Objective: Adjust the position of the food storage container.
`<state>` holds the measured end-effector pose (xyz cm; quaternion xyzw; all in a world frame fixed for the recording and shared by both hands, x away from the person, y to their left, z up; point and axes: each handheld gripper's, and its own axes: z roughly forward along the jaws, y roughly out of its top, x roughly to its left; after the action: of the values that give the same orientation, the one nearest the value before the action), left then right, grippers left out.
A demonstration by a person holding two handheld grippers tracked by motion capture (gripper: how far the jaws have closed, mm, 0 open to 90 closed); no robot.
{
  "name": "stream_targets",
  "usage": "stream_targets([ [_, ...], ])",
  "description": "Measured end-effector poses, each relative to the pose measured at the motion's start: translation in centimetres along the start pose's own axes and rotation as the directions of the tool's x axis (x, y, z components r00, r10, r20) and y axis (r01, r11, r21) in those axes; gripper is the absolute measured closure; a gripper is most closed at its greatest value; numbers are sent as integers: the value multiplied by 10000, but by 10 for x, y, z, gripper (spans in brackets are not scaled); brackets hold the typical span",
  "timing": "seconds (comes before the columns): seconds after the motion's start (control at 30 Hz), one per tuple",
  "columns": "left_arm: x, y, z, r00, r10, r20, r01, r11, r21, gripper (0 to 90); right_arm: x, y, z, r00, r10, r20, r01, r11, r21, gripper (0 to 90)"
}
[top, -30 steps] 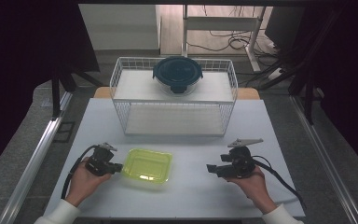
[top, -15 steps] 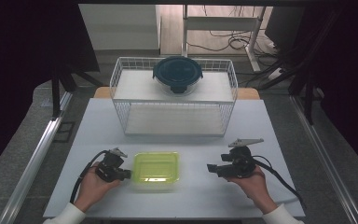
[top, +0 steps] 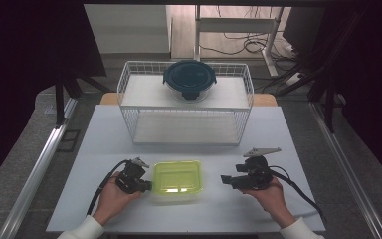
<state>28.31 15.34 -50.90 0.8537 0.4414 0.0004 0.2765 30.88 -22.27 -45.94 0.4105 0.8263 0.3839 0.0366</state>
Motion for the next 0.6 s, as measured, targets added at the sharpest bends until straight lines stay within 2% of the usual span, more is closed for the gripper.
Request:
stream_targets([
  [0.23, -5, 6, 7, 9998, 168, 90, -169, 9998, 144, 900, 0, 0, 0, 10000, -4, 19, 4, 10000, 6, 206],
  [0.4, -2, 6, 6, 10000, -16, 34, 16, 10000, -28, 900, 0, 0, 0, 10000, 7, 21, -7, 10000, 18, 206],
  [0.6, 2, 6, 5, 9999, -12, -126, 11, 10000, -45, 899, 0, 0, 0, 10000, 36, 16, -36, 10000, -7, 206],
])
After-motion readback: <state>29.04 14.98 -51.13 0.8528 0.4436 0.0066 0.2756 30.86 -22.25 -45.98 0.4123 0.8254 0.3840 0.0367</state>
